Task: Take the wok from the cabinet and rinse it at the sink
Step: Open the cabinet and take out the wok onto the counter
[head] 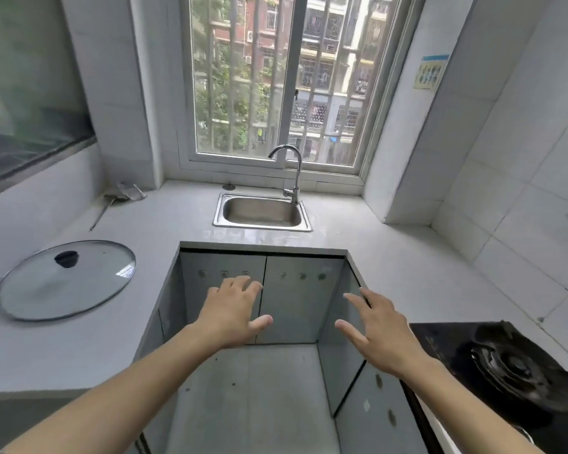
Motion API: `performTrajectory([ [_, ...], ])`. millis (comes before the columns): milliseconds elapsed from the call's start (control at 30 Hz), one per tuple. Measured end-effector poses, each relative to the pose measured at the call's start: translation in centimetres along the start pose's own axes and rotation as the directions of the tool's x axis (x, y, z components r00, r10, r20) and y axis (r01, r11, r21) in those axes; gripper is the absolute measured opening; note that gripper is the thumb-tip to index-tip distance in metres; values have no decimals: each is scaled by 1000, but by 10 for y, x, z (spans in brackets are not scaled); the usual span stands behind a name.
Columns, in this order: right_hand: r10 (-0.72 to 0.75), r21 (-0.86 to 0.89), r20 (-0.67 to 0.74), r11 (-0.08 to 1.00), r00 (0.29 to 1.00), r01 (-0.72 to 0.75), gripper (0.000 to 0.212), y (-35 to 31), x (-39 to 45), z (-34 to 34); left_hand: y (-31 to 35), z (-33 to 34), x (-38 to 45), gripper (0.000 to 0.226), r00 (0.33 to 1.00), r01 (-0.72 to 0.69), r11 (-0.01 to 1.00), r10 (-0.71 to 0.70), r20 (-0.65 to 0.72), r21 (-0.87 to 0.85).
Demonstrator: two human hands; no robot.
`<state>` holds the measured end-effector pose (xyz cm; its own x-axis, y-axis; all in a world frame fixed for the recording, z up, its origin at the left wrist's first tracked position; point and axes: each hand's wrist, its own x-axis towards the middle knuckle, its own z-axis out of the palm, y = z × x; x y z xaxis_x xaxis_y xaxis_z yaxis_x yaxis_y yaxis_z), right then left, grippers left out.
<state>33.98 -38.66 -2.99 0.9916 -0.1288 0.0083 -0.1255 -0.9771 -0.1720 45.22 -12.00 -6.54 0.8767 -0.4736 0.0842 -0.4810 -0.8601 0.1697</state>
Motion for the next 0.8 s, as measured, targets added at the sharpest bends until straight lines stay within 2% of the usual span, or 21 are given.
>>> performTrajectory([
  [167, -117, 84, -12, 989, 993, 118, 67, 23, 98, 22, -14, 14, 61, 72, 988, 155, 987, -156, 9, 46],
  [367, -273, 216, 91, 944, 958, 248, 66, 38, 213, 31, -5, 15, 119, 72, 936, 351, 936, -351, 8, 23],
  [467, -384, 186, 119, 914, 916, 359, 66, 26, 259, 33, -14, 9, 129, 71, 896, 443, 896, -443, -14, 19],
  [633, -522, 224, 195, 848, 830, 480, 63, -14, 313, 53, -58, 15, 124, 68, 791, 612, 790, -612, 10, -36],
  [800, -578, 207, 247, 815, 778, 541, 63, -63, 361, 77, -117, 32, 137, 66, 717, 695, 712, -697, 14, -100],
])
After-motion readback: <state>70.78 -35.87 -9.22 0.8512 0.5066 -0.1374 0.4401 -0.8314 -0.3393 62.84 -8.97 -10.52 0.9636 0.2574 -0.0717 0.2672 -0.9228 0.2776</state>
